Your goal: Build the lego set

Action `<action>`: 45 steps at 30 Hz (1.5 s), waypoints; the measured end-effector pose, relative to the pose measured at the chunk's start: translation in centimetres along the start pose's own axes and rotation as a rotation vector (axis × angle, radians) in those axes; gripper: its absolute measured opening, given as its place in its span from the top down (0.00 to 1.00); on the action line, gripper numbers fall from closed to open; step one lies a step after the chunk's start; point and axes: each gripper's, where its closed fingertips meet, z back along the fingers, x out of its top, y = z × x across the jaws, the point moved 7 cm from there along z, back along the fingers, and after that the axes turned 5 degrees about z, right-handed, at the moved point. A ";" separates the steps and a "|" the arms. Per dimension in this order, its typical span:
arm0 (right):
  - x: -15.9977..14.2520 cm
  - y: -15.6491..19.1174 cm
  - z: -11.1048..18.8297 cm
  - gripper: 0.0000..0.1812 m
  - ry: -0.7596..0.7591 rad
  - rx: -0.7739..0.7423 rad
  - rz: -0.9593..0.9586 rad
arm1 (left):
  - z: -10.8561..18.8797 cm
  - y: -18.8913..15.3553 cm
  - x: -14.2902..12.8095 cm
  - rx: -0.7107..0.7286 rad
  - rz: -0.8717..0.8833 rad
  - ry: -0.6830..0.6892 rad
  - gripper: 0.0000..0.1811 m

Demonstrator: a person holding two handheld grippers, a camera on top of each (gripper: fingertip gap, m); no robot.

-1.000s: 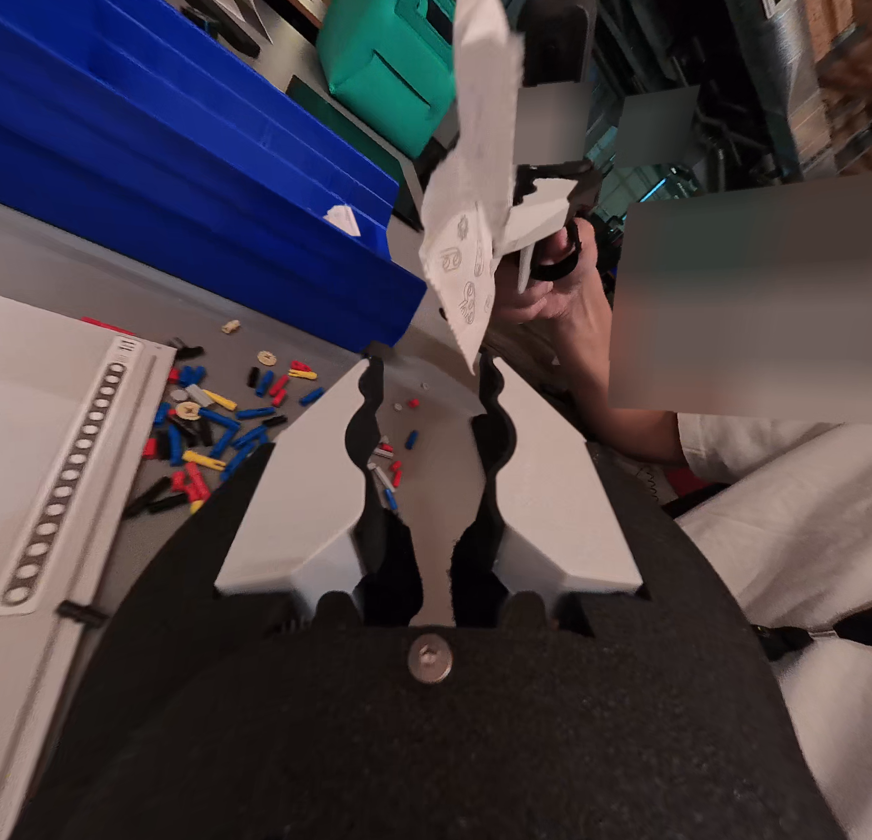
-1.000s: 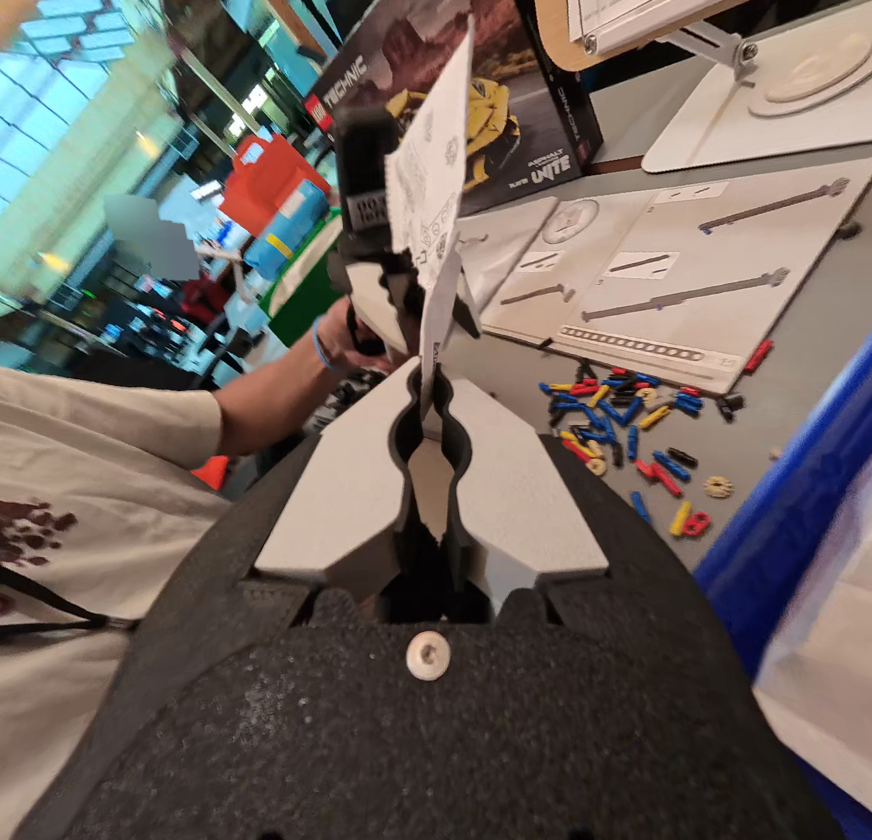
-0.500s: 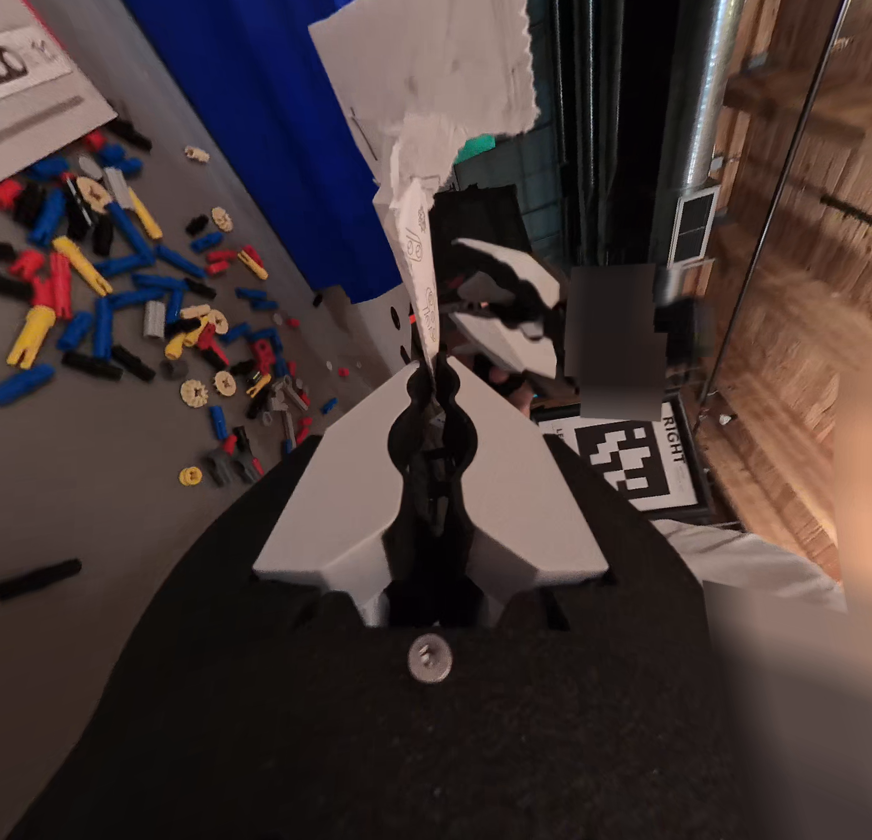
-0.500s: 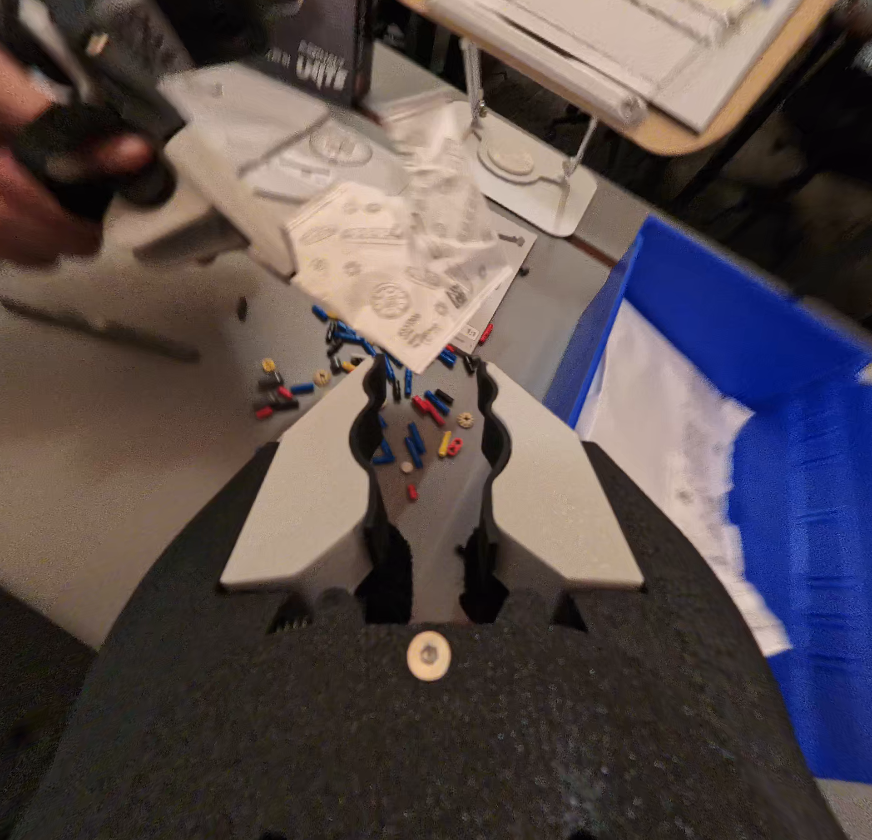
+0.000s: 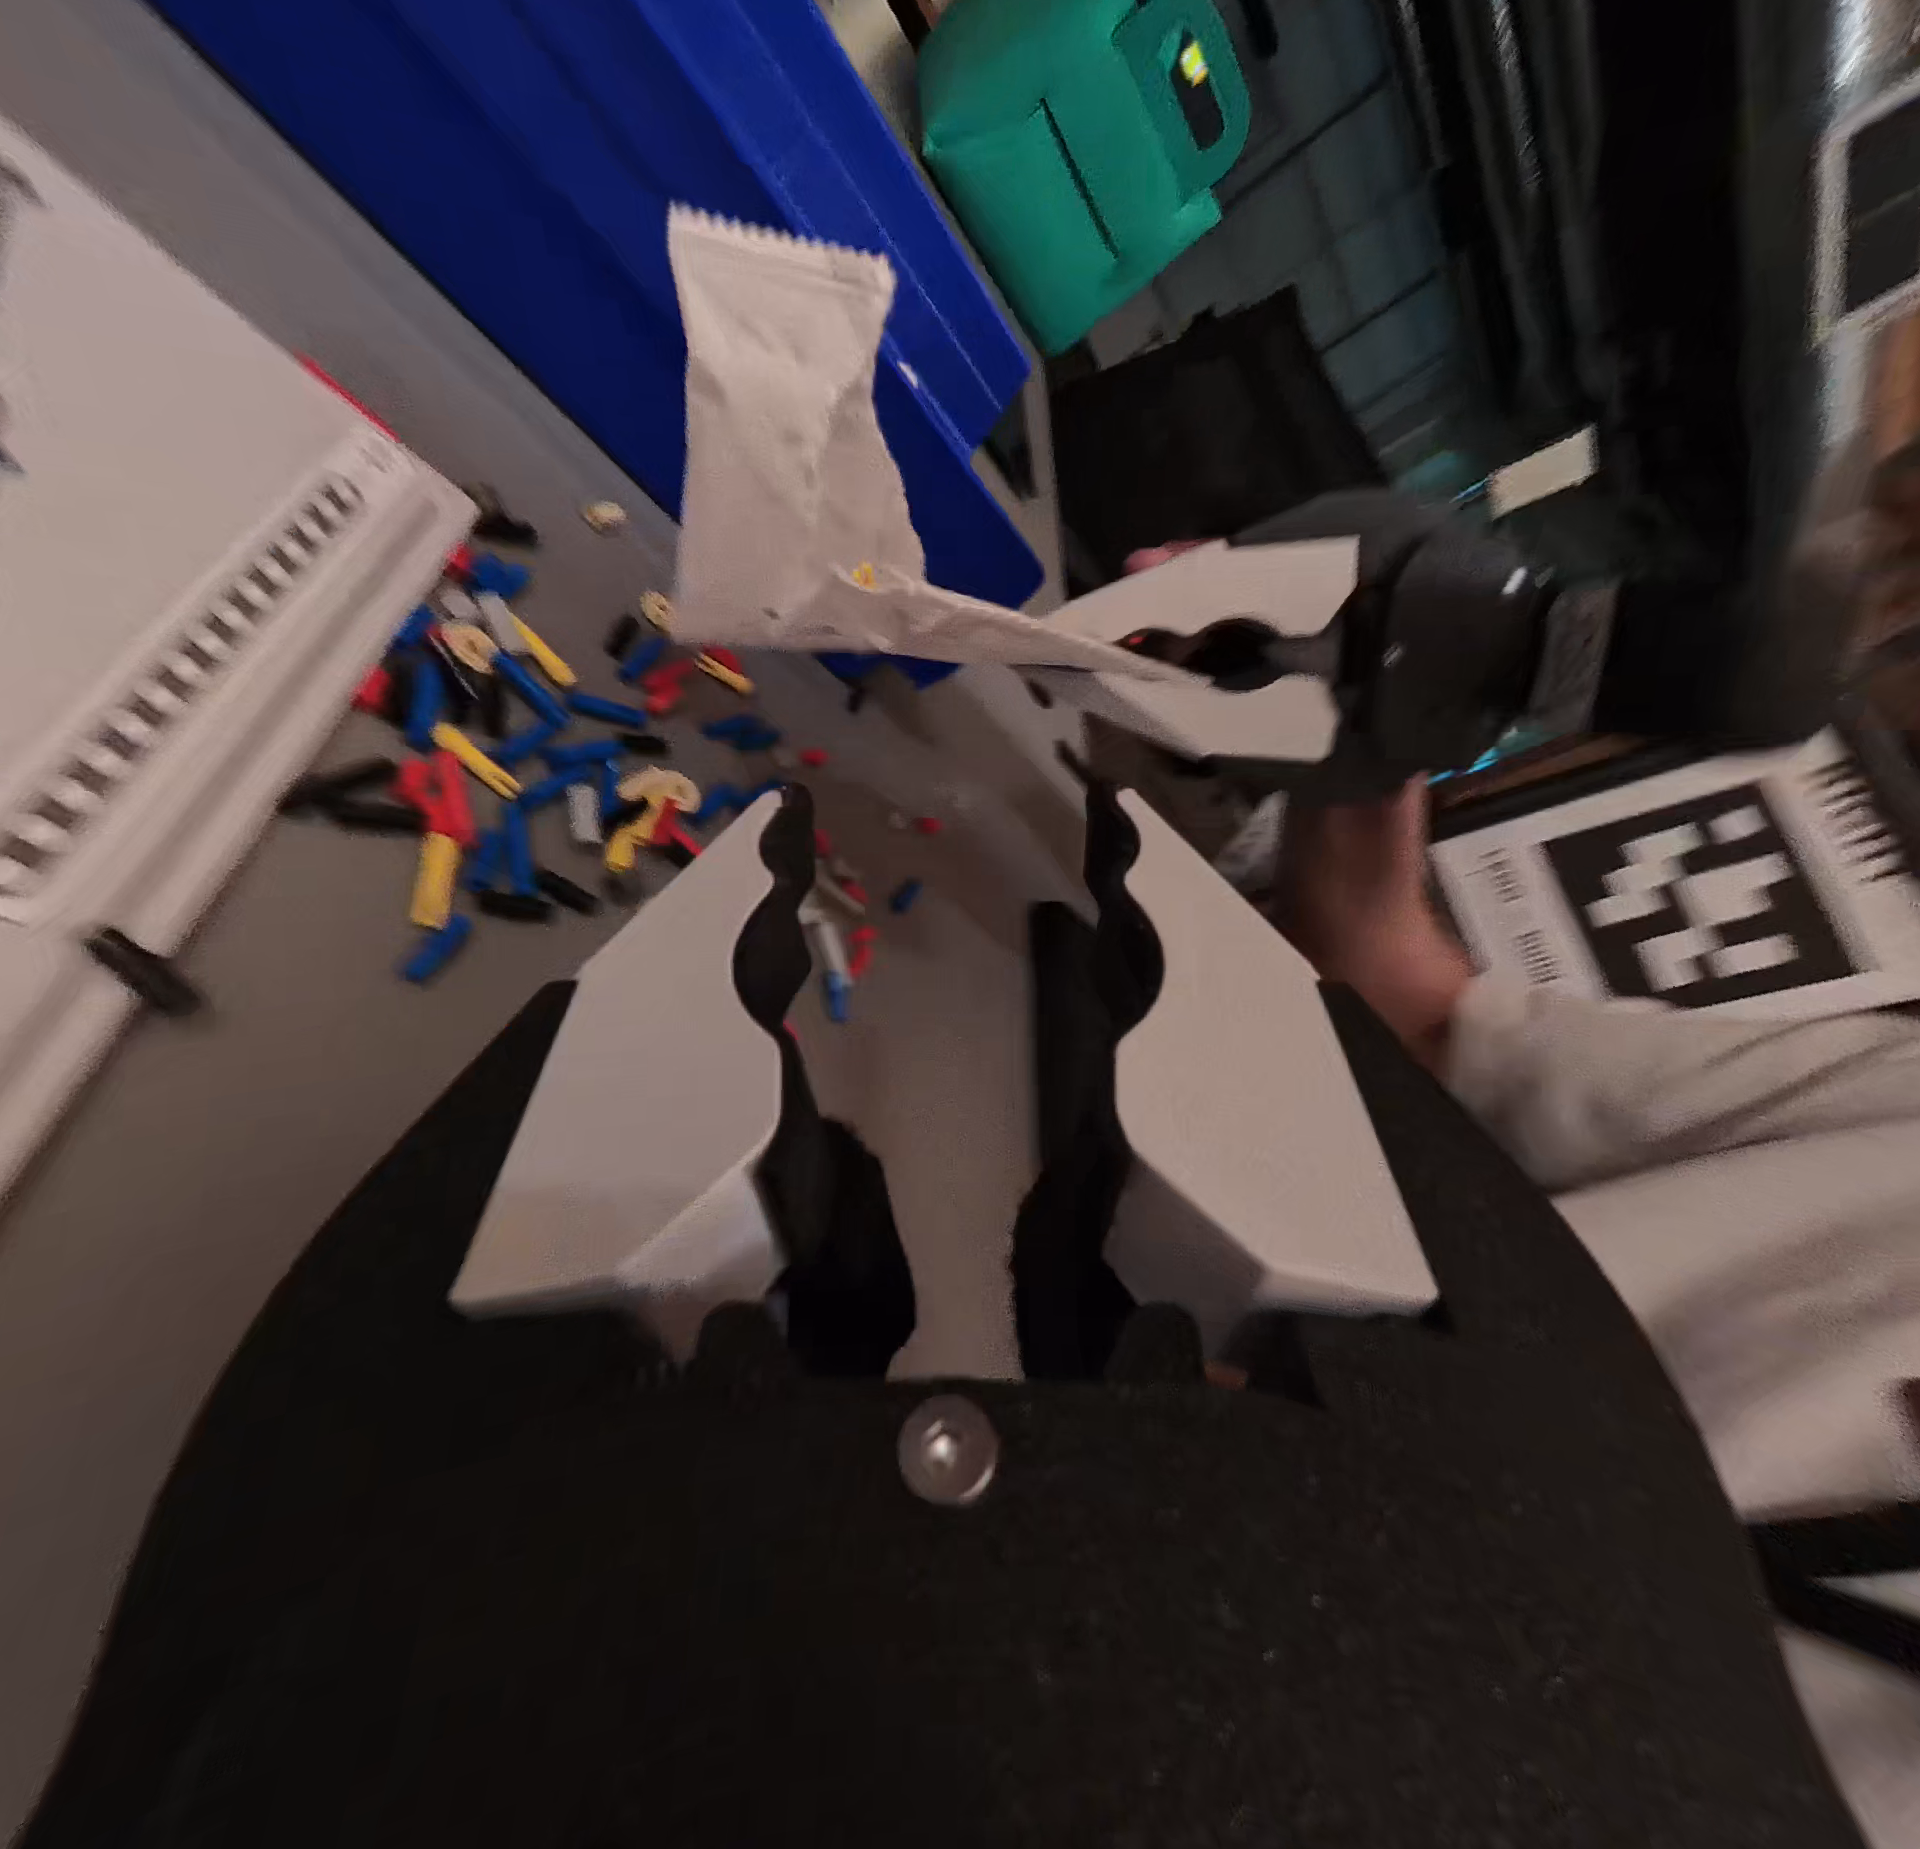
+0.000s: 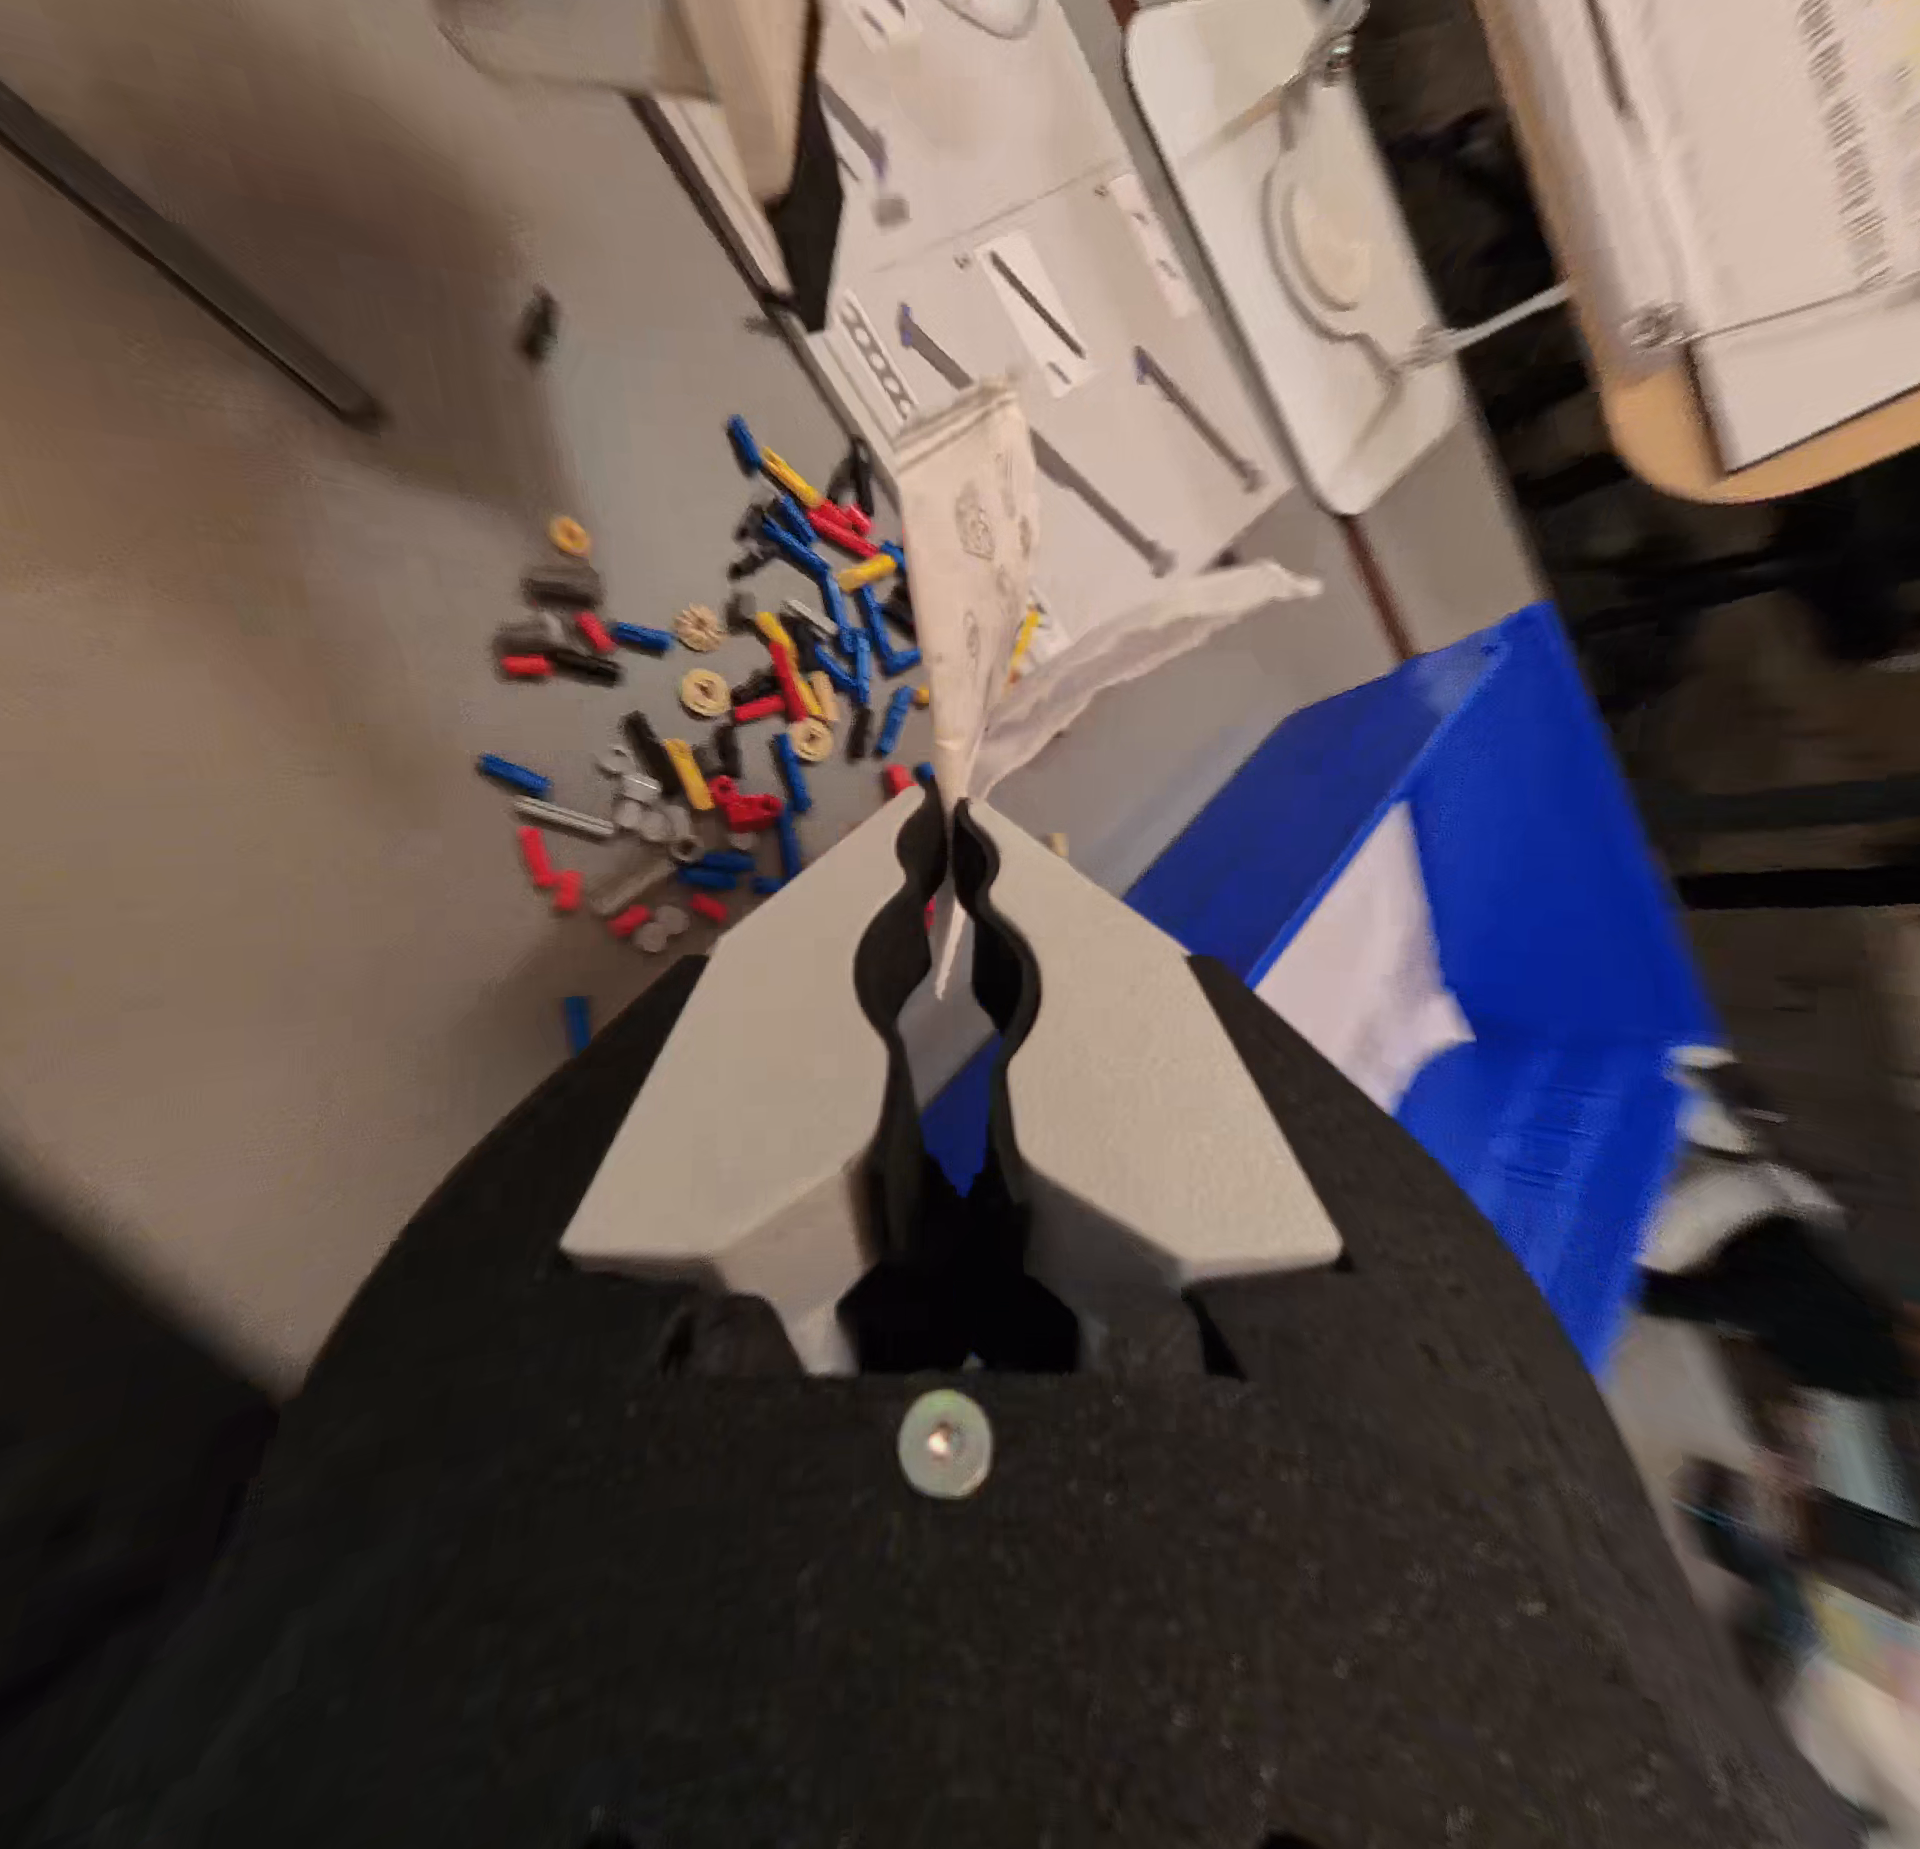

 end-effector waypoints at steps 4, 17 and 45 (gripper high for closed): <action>0.7 -2.1 0.9 1.00 -0.088 0.303 -0.252 | -0.5 1.0 0.9 0.151 -0.389 0.061 0.74; -0.5 -4.4 -0.1 1.00 -0.063 0.428 -0.466 | -5.2 0.9 2.7 -0.052 -0.347 0.049 0.86; -2.0 -5.3 1.0 1.00 -0.325 0.580 -0.745 | -5.4 -0.5 2.6 -0.256 -0.340 -0.032 0.97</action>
